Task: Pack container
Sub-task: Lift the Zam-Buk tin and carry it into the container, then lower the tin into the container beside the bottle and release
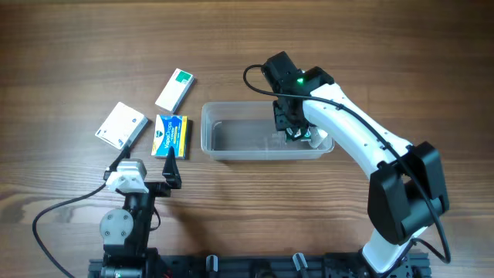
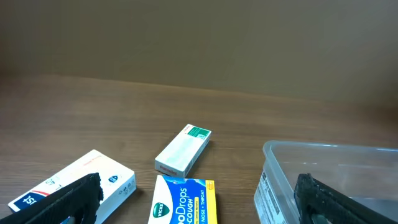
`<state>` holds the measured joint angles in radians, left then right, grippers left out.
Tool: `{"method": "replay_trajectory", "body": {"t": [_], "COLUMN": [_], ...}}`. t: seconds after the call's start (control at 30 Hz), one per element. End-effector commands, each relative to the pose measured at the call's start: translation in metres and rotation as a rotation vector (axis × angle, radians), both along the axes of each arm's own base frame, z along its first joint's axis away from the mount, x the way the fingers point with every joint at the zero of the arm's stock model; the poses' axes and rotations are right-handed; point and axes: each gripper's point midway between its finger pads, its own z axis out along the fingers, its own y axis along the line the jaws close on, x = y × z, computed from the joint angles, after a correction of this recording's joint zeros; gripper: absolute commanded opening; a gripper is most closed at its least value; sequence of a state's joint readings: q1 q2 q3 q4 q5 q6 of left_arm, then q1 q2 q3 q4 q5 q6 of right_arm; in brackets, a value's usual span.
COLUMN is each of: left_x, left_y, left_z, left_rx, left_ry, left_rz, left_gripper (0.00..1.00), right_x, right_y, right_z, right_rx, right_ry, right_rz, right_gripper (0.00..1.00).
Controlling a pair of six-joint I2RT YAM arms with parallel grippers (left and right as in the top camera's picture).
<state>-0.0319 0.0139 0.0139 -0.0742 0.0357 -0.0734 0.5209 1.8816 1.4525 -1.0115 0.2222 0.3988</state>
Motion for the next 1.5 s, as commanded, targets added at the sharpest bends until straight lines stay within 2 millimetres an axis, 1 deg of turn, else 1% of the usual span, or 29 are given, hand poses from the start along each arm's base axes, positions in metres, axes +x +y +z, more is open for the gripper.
{"method": "replay_trajectory", "body": {"t": [0.0,0.1,0.3,0.4,0.6,0.73,0.8,0.83,0.97,1.07,1.1,1.13,1.2,1.37,1.47], "left_x": [0.0,0.0,0.0,0.0,0.0,0.0,0.0,0.0,0.0,0.0,0.0,0.0,0.0,0.0,0.0], "left_y": [-0.004,-0.004,-0.004,-0.004,-0.004,-0.004,-0.004,-0.004,-0.004,-0.004,-0.004,-0.004,-0.004,-0.004,-0.004], "left_z": [-0.002,-0.002,-0.002,-0.002,-0.002,-0.002,-0.002,-0.002,-0.002,-0.002,-0.002,-0.002,-0.002,-0.002,-0.002], "left_rx": [-0.011,-0.011,-0.011,-0.011,-0.011,-0.011,-0.011,-0.011,-0.011,-0.011,-0.011,-0.011,-0.011,-0.011,-0.011], "left_ry": [0.0,0.0,0.0,0.0,0.0,0.0,0.0,0.0,0.0,0.0,0.0,0.0,0.0,0.0,0.0], "left_rz": [-0.021,-0.021,-0.021,-0.021,-0.02,-0.02,-0.021,-0.021,-0.021,-0.021,-0.021,-0.021,-0.021,-0.021,-0.021], "left_gripper": [1.0,1.0,1.0,1.0,1.0,1.0,1.0,1.0,1.0,1.0,1.0,1.0,1.0,1.0,1.0], "right_x": [-0.002,-0.002,0.004,0.006,0.005,0.004,0.002,0.001,0.001,0.003,0.004,0.005,0.008,0.008,0.005], "right_y": [-0.005,-0.007,-0.017,-0.021,-0.02,-0.019,-0.011,-0.007,0.011,0.021,0.024,0.026,0.029,0.039,0.043], "right_z": [-0.009,-0.017,-0.017,-0.017,-0.018,-0.018,-0.019,-0.02,-0.021,-0.02,-0.02,-0.019,-0.019,-0.017,-0.02], "right_rx": [-0.033,-0.032,-0.034,-0.033,-0.029,-0.019,0.019,0.041,0.132,0.176,0.188,0.199,0.215,0.274,0.281], "right_ry": [0.005,0.004,0.002,0.0,0.003,0.008,0.024,0.032,0.045,0.037,0.034,0.03,0.017,0.024,0.031], "right_rz": [0.004,0.001,-0.004,-0.016,-0.015,-0.014,-0.001,0.011,0.036,0.046,0.05,0.051,0.034,0.041,0.041], "right_gripper": [0.56,0.56,0.57,0.64,0.77,0.78,0.78,0.76,0.63,0.45,0.35,0.27,0.16,0.09,0.04]}}
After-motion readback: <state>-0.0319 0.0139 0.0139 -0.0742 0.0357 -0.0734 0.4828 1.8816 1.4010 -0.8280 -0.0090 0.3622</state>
